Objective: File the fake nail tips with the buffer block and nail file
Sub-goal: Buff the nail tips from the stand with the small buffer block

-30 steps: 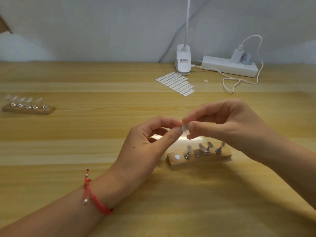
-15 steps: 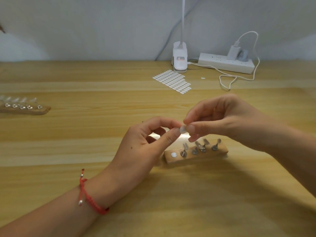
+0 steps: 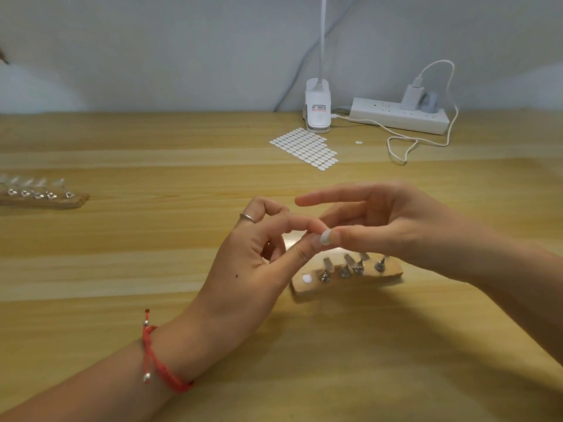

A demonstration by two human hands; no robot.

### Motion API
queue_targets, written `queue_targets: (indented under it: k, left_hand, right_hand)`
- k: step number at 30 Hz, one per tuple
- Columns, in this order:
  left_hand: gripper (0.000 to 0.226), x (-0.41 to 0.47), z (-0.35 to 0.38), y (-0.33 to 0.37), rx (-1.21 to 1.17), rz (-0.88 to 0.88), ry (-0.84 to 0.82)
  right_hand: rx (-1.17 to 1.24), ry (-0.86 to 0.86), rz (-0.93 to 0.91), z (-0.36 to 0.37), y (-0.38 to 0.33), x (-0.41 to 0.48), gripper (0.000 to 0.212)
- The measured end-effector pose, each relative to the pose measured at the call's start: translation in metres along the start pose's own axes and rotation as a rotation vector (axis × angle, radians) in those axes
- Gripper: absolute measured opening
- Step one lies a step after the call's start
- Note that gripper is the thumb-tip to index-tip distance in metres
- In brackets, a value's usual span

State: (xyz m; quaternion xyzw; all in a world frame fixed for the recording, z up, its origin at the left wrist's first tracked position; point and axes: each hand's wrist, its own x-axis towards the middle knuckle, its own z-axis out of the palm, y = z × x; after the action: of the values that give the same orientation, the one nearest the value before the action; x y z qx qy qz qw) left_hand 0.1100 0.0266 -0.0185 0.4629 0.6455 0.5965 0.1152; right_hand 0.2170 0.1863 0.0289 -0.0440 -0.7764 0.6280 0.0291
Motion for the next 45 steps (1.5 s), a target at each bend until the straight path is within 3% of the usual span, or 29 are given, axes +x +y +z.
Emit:
queue_targets:
  k: [7,14,18,22,24,29,40,45]
  left_hand:
    - [0.007,-0.002,0.001,0.003,0.000,0.048,-0.012]
    - [0.005,-0.002,0.001,0.004,-0.015,0.055,0.027]
    - [0.010,-0.004,0.001,0.006,-0.032,0.086,0.024]
    - [0.012,-0.004,0.001,0.009,-0.028,0.102,0.001]
    - [0.009,-0.005,0.002,0.011,-0.014,0.116,-0.013]
    - [0.010,-0.007,0.005,0.016,-0.017,0.148,-0.007]
    - [0.011,-0.007,0.006,0.020,0.025,0.133,0.049]
    - [0.010,-0.007,0.009,0.020,0.006,0.101,0.067]
  right_hand:
    - [0.016,0.004,-0.060,0.005,0.000,0.000,0.030]
    - [0.011,-0.035,-0.090,0.002,0.000,0.000,0.036]
    - [-0.089,-0.053,-0.071,0.002,-0.007,-0.002,0.057]
    - [-0.304,0.004,-0.161,0.017,-0.007,-0.004,0.036]
    - [-0.337,0.055,-0.178,0.023,-0.004,-0.005,0.043]
    - [-0.257,0.071,-0.189,0.033,-0.002,-0.001,0.051]
    - [-0.190,0.149,-0.159,0.035,0.007,0.003,0.047]
    - [-0.285,0.115,-0.112,0.031,0.001,0.004,0.063]
